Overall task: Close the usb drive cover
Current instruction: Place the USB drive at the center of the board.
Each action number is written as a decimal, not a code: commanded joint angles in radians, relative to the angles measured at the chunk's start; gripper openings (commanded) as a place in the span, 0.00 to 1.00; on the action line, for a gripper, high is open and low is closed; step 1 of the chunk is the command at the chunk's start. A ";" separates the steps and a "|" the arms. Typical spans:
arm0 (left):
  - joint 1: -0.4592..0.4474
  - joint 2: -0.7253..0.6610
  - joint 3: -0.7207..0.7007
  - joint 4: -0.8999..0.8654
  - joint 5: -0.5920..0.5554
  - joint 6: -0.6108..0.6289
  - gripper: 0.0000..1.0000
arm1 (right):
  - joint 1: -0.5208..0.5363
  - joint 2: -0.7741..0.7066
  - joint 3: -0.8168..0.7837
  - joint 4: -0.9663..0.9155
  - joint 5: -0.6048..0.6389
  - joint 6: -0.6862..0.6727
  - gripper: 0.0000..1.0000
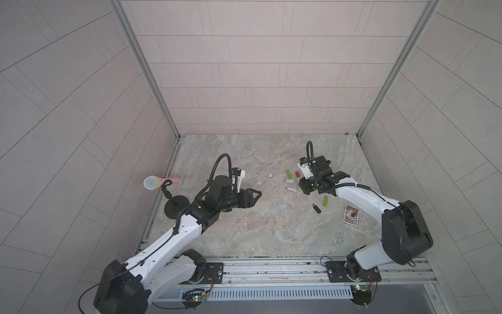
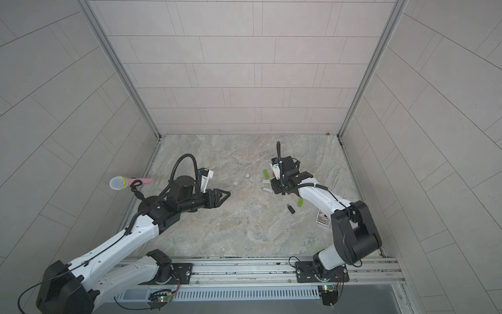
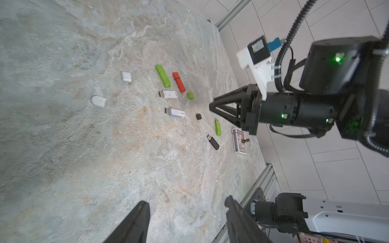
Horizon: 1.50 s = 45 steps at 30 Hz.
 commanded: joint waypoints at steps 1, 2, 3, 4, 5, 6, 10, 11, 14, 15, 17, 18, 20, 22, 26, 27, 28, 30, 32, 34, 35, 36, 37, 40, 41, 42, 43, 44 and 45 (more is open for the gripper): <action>0.007 -0.032 -0.027 -0.004 -0.068 0.049 0.66 | -0.056 0.119 0.149 -0.171 0.033 0.043 0.10; 0.008 -0.038 -0.030 -0.005 -0.076 0.054 0.66 | -0.070 0.168 0.193 -0.210 0.026 0.036 0.10; 0.007 -0.043 -0.033 -0.007 -0.081 0.059 0.67 | -0.079 0.211 0.233 -0.236 0.025 0.030 0.10; 0.007 -0.046 -0.037 -0.005 -0.087 0.062 0.67 | -0.088 0.252 0.272 -0.256 0.031 0.026 0.10; 0.007 -0.049 -0.039 -0.005 -0.092 0.065 0.68 | -0.095 0.285 0.310 -0.271 0.037 0.019 0.10; 0.007 -0.051 -0.040 -0.006 -0.097 0.068 0.69 | -0.101 0.316 0.334 -0.276 0.045 0.019 0.10; 0.009 -0.054 -0.041 -0.015 -0.110 0.084 0.70 | -0.127 0.414 0.429 -0.293 0.070 0.015 0.10; 0.008 -0.053 -0.042 -0.017 -0.113 0.088 0.71 | -0.131 0.436 0.452 -0.300 0.068 0.008 0.10; 0.010 -0.052 -0.042 -0.017 -0.120 0.094 0.71 | -0.133 0.486 0.504 -0.321 0.076 -0.002 0.11; 0.010 -0.051 -0.042 -0.017 -0.123 0.097 0.72 | -0.135 0.499 0.518 -0.327 0.079 -0.009 0.11; 0.011 -0.047 -0.042 -0.015 -0.125 0.099 0.72 | -0.136 0.519 0.532 -0.330 0.090 -0.012 0.11; 0.010 -0.046 -0.042 -0.015 -0.125 0.099 0.73 | -0.136 0.530 0.541 -0.334 0.091 -0.013 0.11; 0.011 -0.040 -0.042 -0.011 -0.125 0.099 0.73 | -0.137 0.546 0.555 -0.344 0.104 -0.012 0.11; 0.012 -0.033 -0.042 -0.006 -0.122 0.099 0.73 | -0.138 0.556 0.558 -0.345 0.113 -0.012 0.12; 0.012 -0.026 -0.041 0.000 -0.120 0.098 0.73 | -0.136 0.569 0.558 -0.352 0.104 -0.014 0.14; 0.012 -0.027 -0.041 -0.001 -0.120 0.097 0.73 | -0.138 0.571 0.557 -0.352 0.105 -0.017 0.15; 0.012 -0.027 -0.041 0.000 -0.122 0.097 0.73 | -0.138 0.573 0.559 -0.357 0.104 -0.018 0.16; 0.011 -0.026 -0.039 0.001 -0.122 0.095 0.73 | -0.137 0.570 0.560 -0.364 0.102 -0.019 0.18; 0.012 -0.023 -0.039 0.006 -0.120 0.094 0.73 | -0.137 0.565 0.560 -0.372 0.099 -0.018 0.21; 0.012 -0.020 -0.038 0.010 -0.114 0.091 0.73 | -0.136 0.556 0.559 -0.379 0.101 -0.021 0.24; 0.012 -0.019 -0.036 0.010 -0.111 0.090 0.73 | -0.136 0.549 0.560 -0.386 0.103 -0.022 0.27; 0.012 -0.017 -0.035 0.009 -0.110 0.089 0.74 | -0.137 0.539 0.559 -0.390 0.107 -0.022 0.28; 0.012 -0.017 -0.034 0.008 -0.109 0.089 0.73 | -0.137 0.528 0.557 -0.392 0.106 -0.022 0.29; 0.013 -0.021 -0.034 0.004 -0.115 0.086 0.74 | -0.136 0.488 0.550 -0.402 0.098 -0.024 0.31; 0.012 -0.021 -0.034 0.004 -0.117 0.086 0.74 | -0.136 0.472 0.545 -0.402 0.090 -0.025 0.32; 0.012 -0.023 -0.035 0.004 -0.117 0.086 0.74 | -0.135 0.459 0.545 -0.409 0.085 -0.030 0.33; 0.012 -0.026 -0.035 0.000 -0.119 0.085 0.74 | -0.134 0.443 0.538 -0.412 0.079 -0.032 0.34; 0.012 -0.027 -0.035 -0.002 -0.124 0.084 0.74 | -0.129 0.424 0.528 -0.409 0.072 -0.040 0.35; 0.013 -0.027 -0.034 -0.004 -0.127 0.083 0.74 | -0.125 0.409 0.517 -0.407 0.066 -0.049 0.35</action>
